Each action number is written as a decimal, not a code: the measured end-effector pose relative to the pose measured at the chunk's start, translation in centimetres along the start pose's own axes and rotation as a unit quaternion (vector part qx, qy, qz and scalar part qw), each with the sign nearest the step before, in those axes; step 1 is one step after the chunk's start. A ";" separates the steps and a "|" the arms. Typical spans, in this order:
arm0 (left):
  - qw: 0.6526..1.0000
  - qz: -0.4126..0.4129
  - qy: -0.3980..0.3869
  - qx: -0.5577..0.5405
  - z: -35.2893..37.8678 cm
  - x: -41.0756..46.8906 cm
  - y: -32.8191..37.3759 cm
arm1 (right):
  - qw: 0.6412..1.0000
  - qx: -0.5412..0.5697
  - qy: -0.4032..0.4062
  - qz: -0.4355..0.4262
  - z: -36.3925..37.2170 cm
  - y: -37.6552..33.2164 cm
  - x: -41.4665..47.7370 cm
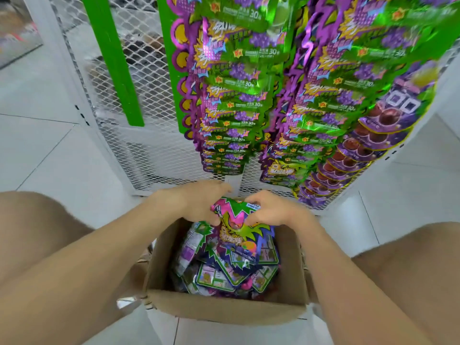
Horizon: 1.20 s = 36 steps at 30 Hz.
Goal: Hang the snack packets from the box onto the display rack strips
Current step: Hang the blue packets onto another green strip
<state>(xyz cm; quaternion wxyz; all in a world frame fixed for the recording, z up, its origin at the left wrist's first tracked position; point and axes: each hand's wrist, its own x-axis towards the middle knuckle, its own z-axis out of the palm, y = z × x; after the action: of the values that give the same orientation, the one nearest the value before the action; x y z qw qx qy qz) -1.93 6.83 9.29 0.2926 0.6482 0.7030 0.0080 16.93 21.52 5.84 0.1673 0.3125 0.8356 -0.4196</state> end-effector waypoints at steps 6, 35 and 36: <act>0.988 0.003 0.136 -0.075 -4.5 -2.2 0.5 | 0.995 0.055 -0.032 -0.081 -5.4 -7.3 -7.3; 0.675 -0.290 0.635 -0.238 -15.8 1.8 -3.0 | 0.930 -0.199 0.282 -0.130 -6.3 -13.1 -2.4; 0.674 -0.289 0.638 -0.235 -15.7 1.9 -3.0 | 0.927 -0.203 0.285 -0.132 -6.2 -13.1 -2.2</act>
<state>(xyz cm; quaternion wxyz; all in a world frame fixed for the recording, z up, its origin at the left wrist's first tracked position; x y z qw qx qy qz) -11.26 13.85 20.43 -0.0967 0.1598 0.8462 0.4990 9.82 19.78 18.51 -0.0754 0.2649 0.9491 -0.1528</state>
